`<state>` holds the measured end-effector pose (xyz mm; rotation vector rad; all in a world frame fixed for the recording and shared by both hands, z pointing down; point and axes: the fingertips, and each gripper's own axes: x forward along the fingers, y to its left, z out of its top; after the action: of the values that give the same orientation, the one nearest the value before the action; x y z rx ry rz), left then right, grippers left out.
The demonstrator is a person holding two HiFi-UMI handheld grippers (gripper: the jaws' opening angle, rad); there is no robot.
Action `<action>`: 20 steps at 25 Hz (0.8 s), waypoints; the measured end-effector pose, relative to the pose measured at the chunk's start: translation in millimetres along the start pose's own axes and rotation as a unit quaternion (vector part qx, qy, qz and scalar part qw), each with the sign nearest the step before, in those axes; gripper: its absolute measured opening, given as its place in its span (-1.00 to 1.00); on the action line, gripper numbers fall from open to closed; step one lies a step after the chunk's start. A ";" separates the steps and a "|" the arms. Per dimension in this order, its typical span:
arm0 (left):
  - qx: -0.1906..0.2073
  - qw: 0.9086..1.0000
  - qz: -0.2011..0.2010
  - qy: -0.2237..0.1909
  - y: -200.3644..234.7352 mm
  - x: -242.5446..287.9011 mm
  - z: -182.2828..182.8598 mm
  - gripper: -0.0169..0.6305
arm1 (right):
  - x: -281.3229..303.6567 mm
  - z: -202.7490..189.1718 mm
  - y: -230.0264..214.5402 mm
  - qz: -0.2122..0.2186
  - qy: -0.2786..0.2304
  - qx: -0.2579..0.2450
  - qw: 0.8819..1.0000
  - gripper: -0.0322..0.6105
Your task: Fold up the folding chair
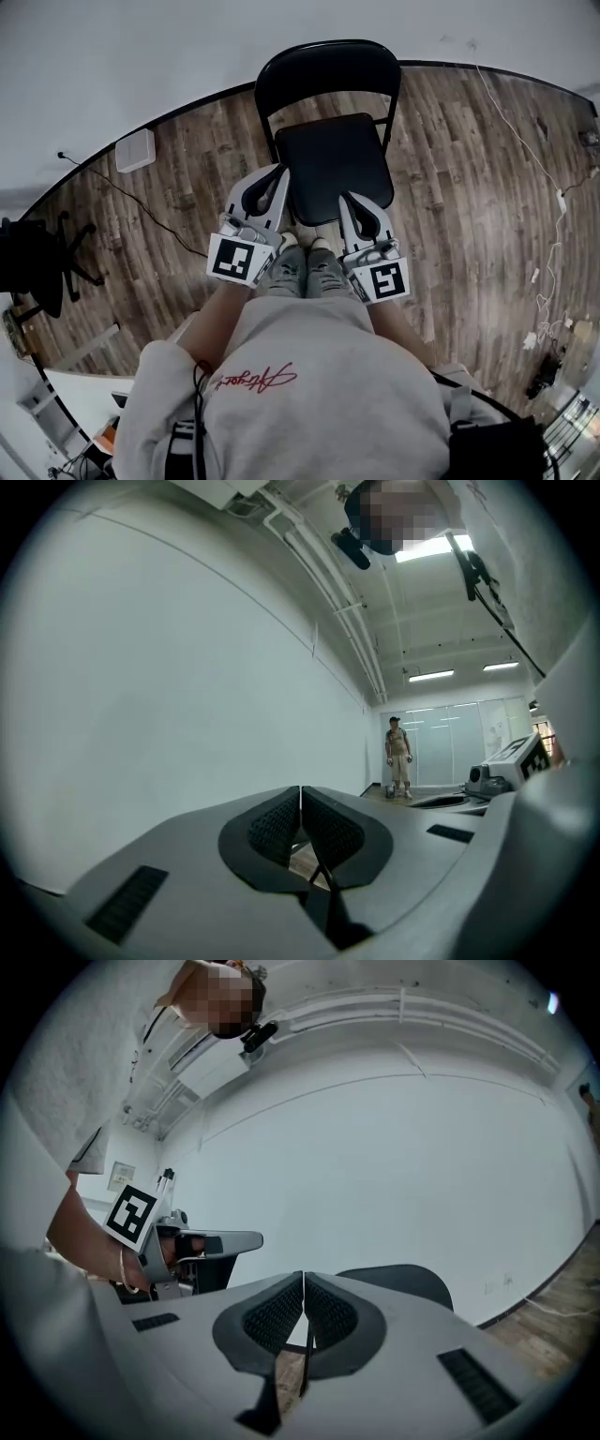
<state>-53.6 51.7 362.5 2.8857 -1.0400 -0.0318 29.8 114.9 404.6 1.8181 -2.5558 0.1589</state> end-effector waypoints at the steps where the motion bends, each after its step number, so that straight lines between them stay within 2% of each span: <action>1: 0.000 1.000 -0.007 0.010 3.3 8.2 -5.9 -0.90 | 1.7 -5.8 -4.6 -0.002 0.000 0.014 1.000 -0.85; 5: -0.001 0.999 -0.027 0.046 28.7 36.4 -25.8 -0.85 | 0.3 -38.5 -11.5 -0.001 -0.009 0.092 0.996 -0.84; 6: 0.004 0.998 -0.029 0.057 40.9 44.6 -31.3 -0.59 | 0.2 -53.0 -14.8 -0.009 -0.003 0.117 0.993 -0.80; 7: 0.009 0.997 -0.032 0.069 55.0 53.9 -38.6 -0.28 | -0.1 -71.1 -20.4 -0.020 0.007 0.147 0.989 -0.61; 9: 0.013 0.994 -0.039 0.100 88.6 73.5 -56.9 -0.16 | -4.9 -118.4 -36.7 -0.059 0.029 0.233 0.970 -0.36; 11: 0.004 0.990 -0.044 0.134 130.1 94.0 -73.4 -0.04 | -19.4 -178.2 -55.1 -0.118 0.050 0.329 0.935 -0.24; 14: -0.014 0.981 -0.051 0.185 192.2 122.9 -88.3 0.14 | -53.0 -279.3 -63.0 -0.188 0.112 0.416 0.883 -0.15; 17: 0.000 0.970 -0.077 0.230 232.0 146.9 -97.5 0.25 | -74.5 -371.8 -59.4 -0.224 0.152 0.498 0.824 -0.08; 18: 0.000 0.967 -0.087 0.237 239.4 156.1 -99.5 0.27 | -76.0 -396.6 -61.5 -0.235 0.154 0.519 0.807 -0.06; 20: -0.009 0.962 -0.111 0.251 246.2 173.7 -107.6 0.31 | -74.7 -434.6 -66.5 -0.251 0.150 0.551 0.782 -0.03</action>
<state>-71.7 -241.4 489.6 2.7464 -0.6178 0.6367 92.0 199.8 837.9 2.3210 -1.6544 2.0514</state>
